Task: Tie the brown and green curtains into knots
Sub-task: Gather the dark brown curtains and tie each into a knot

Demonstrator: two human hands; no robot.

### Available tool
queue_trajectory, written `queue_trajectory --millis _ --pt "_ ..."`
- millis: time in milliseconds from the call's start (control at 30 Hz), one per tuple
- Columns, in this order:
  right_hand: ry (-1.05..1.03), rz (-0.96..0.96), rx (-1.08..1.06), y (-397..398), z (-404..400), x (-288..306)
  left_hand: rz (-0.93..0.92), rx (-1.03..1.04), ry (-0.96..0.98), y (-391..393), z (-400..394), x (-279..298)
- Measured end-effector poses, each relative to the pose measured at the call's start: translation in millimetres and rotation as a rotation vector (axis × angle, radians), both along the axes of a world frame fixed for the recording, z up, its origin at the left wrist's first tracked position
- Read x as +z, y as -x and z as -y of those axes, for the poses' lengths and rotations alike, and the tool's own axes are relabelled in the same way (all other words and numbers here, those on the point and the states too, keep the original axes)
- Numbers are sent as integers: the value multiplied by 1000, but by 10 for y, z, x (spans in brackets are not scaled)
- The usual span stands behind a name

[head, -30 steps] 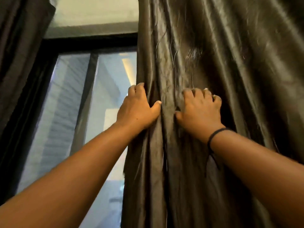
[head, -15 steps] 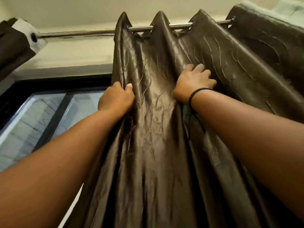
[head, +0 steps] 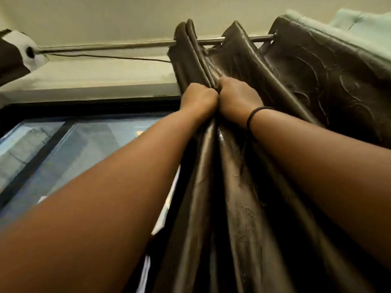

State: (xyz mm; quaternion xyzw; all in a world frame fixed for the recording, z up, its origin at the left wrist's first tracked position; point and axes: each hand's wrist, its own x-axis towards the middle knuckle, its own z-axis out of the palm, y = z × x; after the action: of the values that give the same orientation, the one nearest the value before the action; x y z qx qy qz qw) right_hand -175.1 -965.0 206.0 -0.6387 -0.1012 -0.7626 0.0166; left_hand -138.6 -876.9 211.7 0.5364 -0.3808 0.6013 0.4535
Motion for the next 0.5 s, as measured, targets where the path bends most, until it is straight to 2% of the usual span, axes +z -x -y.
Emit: queue_trajectory --millis 67,133,167,200,233,267,333,400,500 --pt "23 -193 52 159 242 32 -6 -92 8 -13 170 -34" --pt "20 -420 214 335 461 -19 -20 -100 -31 -91 210 -61" --pt "-8 -373 254 403 587 1 -8 -108 -26 -167 215 -50" --pt "-74 -239 167 459 699 49 -10 -154 -9 -236 185 -49" --pt "-187 -105 -8 491 787 74 -9 -184 -7 -268 135 -76" --pt "-292 -39 -114 498 827 67 -18 -208 7 -291 94 -104" --pt "-402 -67 -14 459 840 102 -13 -216 -3 -326 36 -98" --pt "-401 -67 150 351 714 171 0 -244 -47 -294 -64 -122" --pt "-360 5 166 248 345 263 0 -333 -93 -164 -295 -211"
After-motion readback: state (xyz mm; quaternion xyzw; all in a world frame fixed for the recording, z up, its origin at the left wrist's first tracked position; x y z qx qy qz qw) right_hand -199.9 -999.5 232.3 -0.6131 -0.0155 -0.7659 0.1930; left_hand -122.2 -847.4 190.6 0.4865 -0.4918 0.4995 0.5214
